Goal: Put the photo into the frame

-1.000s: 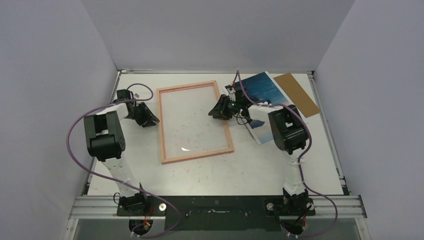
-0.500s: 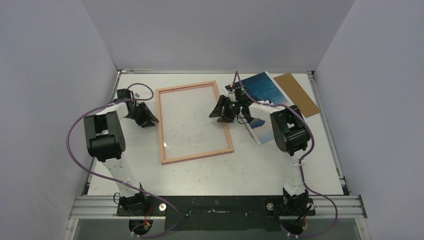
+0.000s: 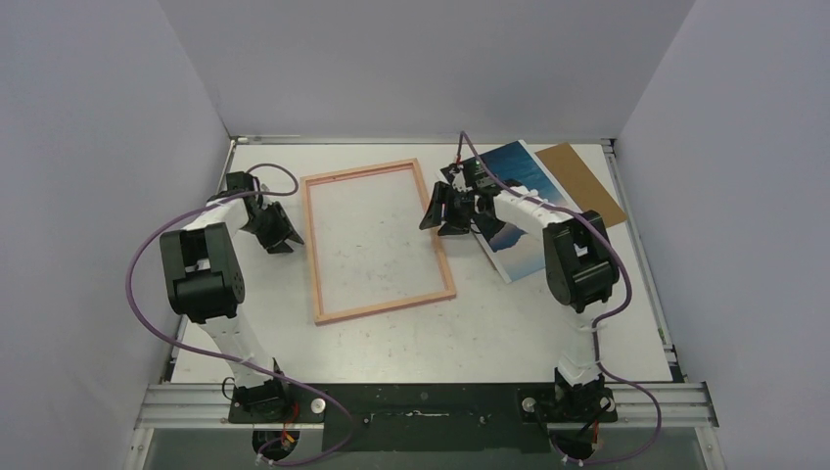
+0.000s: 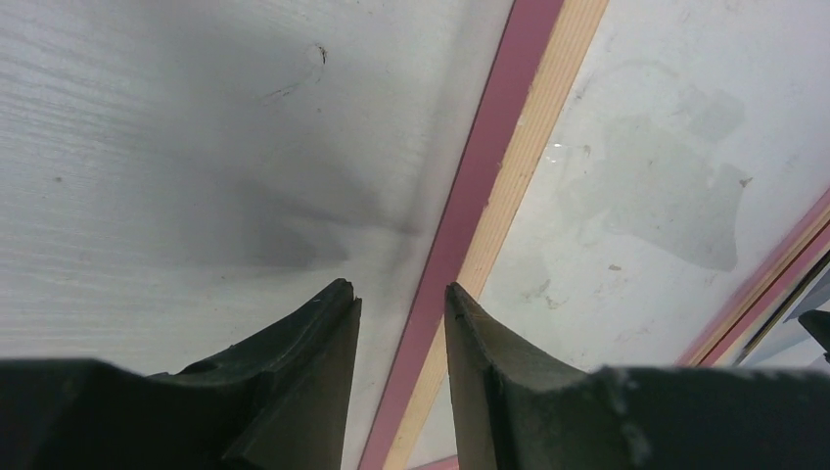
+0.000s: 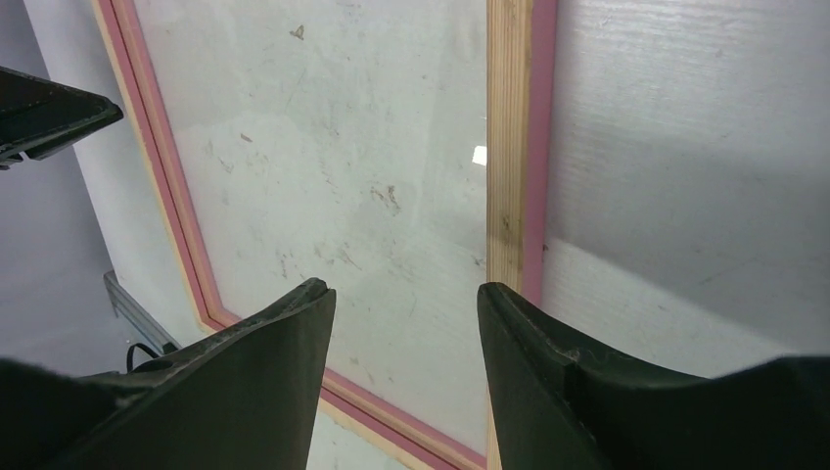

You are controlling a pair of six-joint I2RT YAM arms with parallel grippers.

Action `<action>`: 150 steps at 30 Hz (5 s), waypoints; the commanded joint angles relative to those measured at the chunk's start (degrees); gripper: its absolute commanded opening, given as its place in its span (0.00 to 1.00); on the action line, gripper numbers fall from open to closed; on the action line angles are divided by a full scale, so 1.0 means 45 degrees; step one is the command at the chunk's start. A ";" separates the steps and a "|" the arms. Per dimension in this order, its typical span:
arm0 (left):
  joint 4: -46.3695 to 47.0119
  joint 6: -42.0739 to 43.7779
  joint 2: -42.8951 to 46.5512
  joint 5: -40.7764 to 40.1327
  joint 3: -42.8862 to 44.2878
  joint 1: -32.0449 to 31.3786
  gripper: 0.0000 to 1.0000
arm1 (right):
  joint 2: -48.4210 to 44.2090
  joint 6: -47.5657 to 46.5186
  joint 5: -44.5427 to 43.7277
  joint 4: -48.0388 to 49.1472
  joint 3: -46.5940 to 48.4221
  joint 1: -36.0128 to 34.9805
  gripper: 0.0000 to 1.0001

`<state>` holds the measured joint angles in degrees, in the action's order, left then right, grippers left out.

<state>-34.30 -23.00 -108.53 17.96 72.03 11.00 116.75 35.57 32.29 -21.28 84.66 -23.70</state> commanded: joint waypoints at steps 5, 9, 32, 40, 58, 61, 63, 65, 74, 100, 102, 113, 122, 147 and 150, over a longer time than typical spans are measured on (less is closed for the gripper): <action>-0.0672 0.0431 0.1022 -0.0310 0.0988 0.0063 0.38 | -0.1447 -0.1297 -0.1570 -0.1328 0.0384 0.0102 0.61; -0.0807 0.0403 0.1875 -0.0543 0.0970 0.0073 0.42 | -0.1757 -0.1171 -0.2451 -0.1186 -0.0410 -0.0025 0.69; -0.2259 0.0649 0.6910 -0.2015 -0.0314 0.0093 0.56 | -0.0105 -0.0870 -0.2198 -0.1530 0.0121 -0.1487 0.68; -0.2330 0.0286 0.7321 -0.2417 -0.0111 0.0269 0.76 | -0.0384 -0.0540 -0.1318 -0.0716 -0.0230 -0.1719 0.68; -0.0542 -0.0813 0.7725 0.2384 -0.1201 0.2597 0.96 | -0.2660 -0.0868 -0.7818 -0.2471 -0.0636 0.2202 0.69; -0.0087 -0.1124 0.7760 0.2264 -0.1196 0.1492 0.95 | -0.2879 -0.0324 -0.8704 -0.2828 -0.1136 0.3329 0.69; 0.0338 -0.1447 0.7657 0.2033 -0.1187 0.0300 0.95 | -0.3110 -0.0013 -0.8707 -0.2830 -0.1548 0.4157 0.69; 0.0956 -0.1930 0.7382 0.1970 -0.1200 -0.0798 0.95 | -0.3385 0.0335 -0.8820 -0.2911 -0.1876 0.4719 0.69; 0.4387 -0.3740 0.4287 0.1278 0.0150 -0.6081 0.83 | -0.5732 0.2826 -0.7386 -0.1766 -0.5050 0.7109 0.66; 0.7198 -0.1090 -0.6379 0.1586 0.9724 -1.1427 0.51 | -0.7859 0.4538 -0.3489 0.0678 -0.9895 0.8372 0.56; 0.6354 -0.0741 -0.6990 0.1452 1.0542 -1.1438 0.49 | -0.8012 0.4522 -0.3393 0.0806 -1.0250 0.8370 0.56; 0.3405 -0.0280 -0.8824 0.2428 1.1692 -1.1543 0.49 | -0.7029 0.4923 -0.2196 0.3310 -1.1094 0.8393 0.57; 0.0017 0.0216 -0.9573 0.0686 1.2977 -1.1600 0.48 | -0.6720 0.5151 -0.1346 0.5658 -1.1902 0.8393 0.68; -0.1615 0.0331 -1.0430 0.0404 1.4188 -1.1575 0.48 | -0.5266 0.8793 0.1299 1.5861 -1.3664 0.8320 0.70; -0.1650 0.0355 -1.0495 0.0424 1.4261 -1.1560 0.48 | -0.5909 0.7956 0.1216 1.4703 -1.3517 0.8252 0.72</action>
<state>-33.39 -23.14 -151.24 22.68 136.33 -41.17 93.69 75.35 36.88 44.14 23.07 14.17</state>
